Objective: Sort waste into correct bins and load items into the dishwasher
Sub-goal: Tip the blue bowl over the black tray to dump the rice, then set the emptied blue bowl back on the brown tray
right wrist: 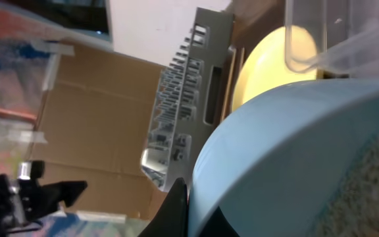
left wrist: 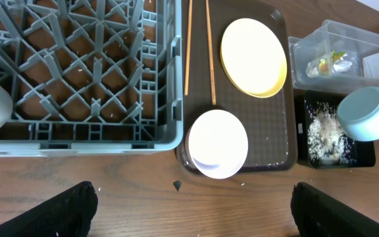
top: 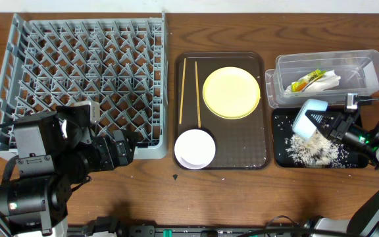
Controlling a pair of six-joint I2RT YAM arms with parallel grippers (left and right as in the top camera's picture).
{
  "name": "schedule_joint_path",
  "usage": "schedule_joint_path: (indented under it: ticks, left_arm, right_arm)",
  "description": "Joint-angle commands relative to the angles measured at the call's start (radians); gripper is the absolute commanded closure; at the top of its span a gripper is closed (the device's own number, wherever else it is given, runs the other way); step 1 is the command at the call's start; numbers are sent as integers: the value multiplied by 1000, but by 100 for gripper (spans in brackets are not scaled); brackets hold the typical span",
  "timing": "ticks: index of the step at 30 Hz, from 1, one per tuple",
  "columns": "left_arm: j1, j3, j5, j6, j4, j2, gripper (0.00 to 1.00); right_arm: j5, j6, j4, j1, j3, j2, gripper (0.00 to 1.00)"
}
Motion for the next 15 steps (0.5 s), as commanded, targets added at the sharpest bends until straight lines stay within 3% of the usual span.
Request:
schedule_joint_path:
  ticks: [1,3,4,6,8,11,13,15]
  left_arm:
    - [-4,9,-8,14,-2,2,5]
    - [-4,9,-8,14,-2,2,5]
    - [-4,9,-8,14,-2,2,5]
    - [-4,9,-8,14,-2,2,6]
    - [-4,9,-8,13,-3,2,5]
    - [-4,9,-8,13,-3,2,5]
    - [-4,9,-8,13,-4,2,6]
    - [-4,9,-8,13,-7,2,5]
  right_arm:
    - [81,119,15,-9,0,-3,99]
    - [34,59,0,-7,0,-10,99]
    - [122,71,23,-7,0,-11,99]
    - [209,183,29,-11,0,-9,99]
    - [-10,86,18,-5,-1,-16,99]
    - [178,194,45,-3,-1,-22,99]
    - [-20,88,8,3,-1,-30,99]
    - [81,97,29,12,-1,-40,99]
